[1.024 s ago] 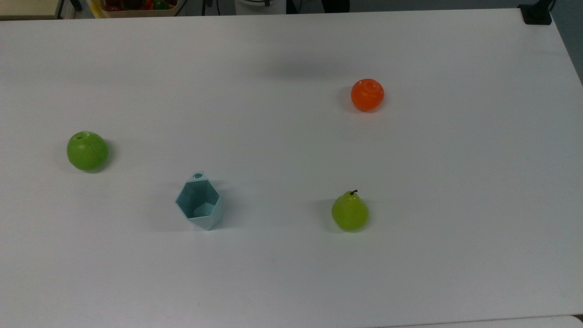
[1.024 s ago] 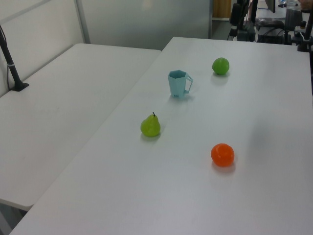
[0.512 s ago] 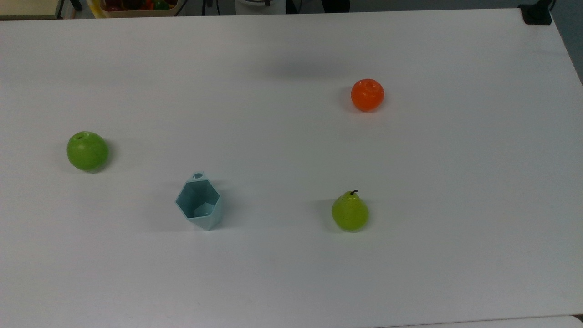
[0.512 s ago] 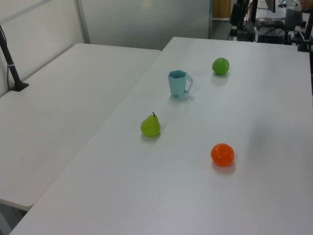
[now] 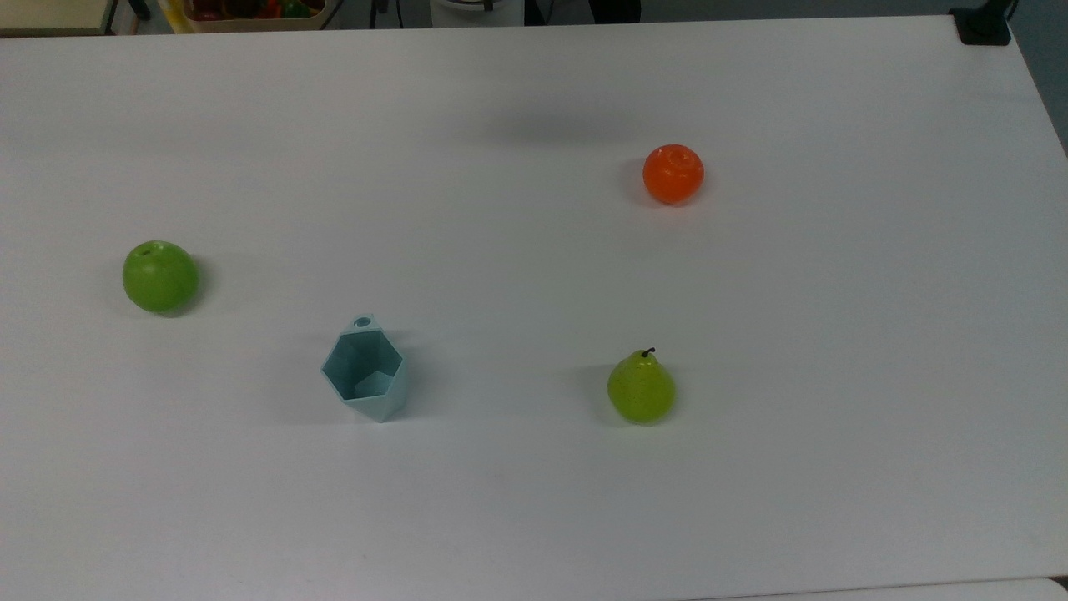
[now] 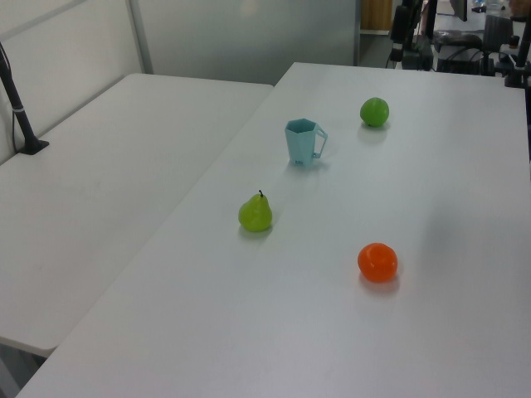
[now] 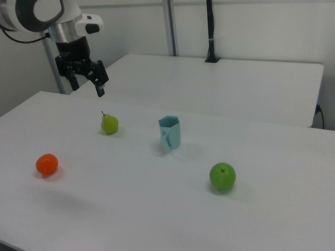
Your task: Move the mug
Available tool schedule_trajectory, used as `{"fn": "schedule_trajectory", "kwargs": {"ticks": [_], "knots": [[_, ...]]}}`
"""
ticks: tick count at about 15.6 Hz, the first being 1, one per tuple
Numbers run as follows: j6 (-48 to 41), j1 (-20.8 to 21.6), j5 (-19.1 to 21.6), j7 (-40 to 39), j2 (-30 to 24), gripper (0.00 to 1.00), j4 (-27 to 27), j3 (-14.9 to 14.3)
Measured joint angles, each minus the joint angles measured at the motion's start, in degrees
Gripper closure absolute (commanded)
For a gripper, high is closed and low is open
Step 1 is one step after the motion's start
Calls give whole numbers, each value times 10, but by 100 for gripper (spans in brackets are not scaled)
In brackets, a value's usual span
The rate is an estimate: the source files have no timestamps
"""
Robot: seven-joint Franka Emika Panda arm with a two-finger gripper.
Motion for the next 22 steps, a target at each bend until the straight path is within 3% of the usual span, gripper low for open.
{"fn": "schedule_trajectory", "kwargs": {"ticks": [16,21,22], "knots": [[0,1,0,-126,10,0,-1,-1],[55,-2,0,-128,26,32,-10,-5],[60,-4,0,-129,28,33,-12,-7]]}}
